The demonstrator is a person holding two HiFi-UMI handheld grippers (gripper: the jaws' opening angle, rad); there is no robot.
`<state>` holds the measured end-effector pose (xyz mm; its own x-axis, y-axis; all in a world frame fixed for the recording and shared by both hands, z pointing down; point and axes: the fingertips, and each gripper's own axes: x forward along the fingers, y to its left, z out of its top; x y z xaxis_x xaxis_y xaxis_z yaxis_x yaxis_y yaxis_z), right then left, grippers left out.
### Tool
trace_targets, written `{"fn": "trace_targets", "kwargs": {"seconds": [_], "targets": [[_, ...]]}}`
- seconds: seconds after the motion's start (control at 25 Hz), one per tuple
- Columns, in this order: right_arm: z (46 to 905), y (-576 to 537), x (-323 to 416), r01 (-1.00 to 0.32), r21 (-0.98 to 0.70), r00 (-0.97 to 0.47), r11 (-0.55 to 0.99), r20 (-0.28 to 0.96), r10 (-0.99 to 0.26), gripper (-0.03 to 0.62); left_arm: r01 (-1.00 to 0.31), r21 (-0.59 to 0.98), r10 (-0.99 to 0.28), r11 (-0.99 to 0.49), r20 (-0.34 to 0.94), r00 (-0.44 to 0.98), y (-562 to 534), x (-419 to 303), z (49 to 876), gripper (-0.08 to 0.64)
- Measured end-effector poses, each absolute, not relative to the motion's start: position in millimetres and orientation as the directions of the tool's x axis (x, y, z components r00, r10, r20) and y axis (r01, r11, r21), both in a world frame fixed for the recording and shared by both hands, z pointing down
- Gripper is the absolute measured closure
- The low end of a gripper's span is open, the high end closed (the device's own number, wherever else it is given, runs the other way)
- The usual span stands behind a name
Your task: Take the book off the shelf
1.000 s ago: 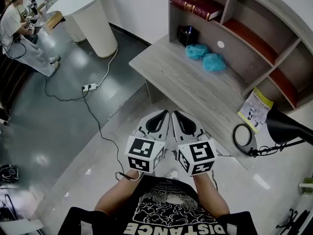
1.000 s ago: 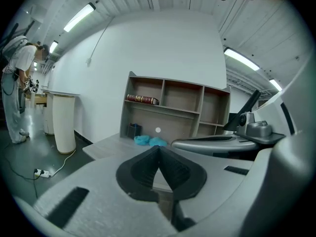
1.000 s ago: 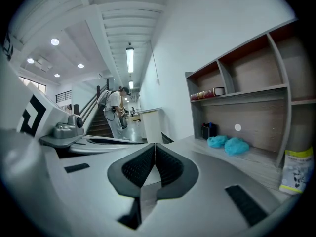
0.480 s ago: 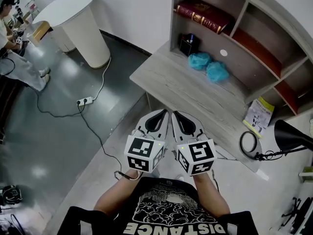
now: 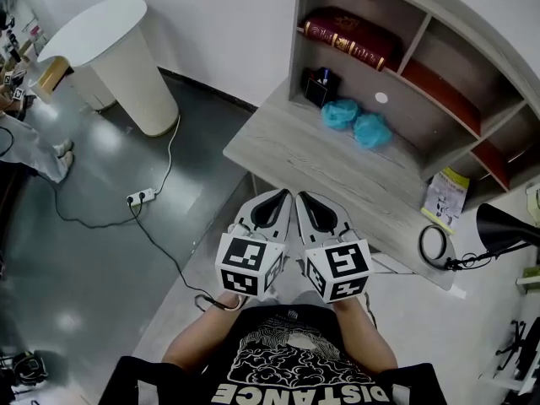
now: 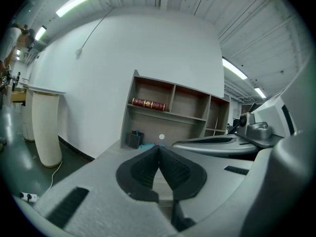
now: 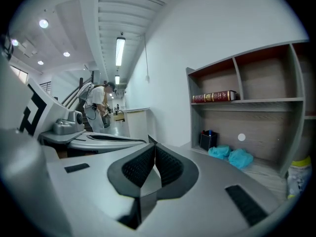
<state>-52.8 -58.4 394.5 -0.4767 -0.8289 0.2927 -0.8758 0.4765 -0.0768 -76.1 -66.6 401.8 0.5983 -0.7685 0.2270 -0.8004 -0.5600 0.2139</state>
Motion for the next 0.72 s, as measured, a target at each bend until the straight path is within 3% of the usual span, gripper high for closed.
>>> {"fn": "trace_targets", "kwargs": {"seconds": [0.72], "targets": [[400.3,-149.8,2.3,-0.889,-0.115,-0.458,0.444,0.267,-0.848,0.575,-0.788,0.199,-0.750,-0.582,0.244,0.615,-156.8,-22.9,408.3,0.551]]}}
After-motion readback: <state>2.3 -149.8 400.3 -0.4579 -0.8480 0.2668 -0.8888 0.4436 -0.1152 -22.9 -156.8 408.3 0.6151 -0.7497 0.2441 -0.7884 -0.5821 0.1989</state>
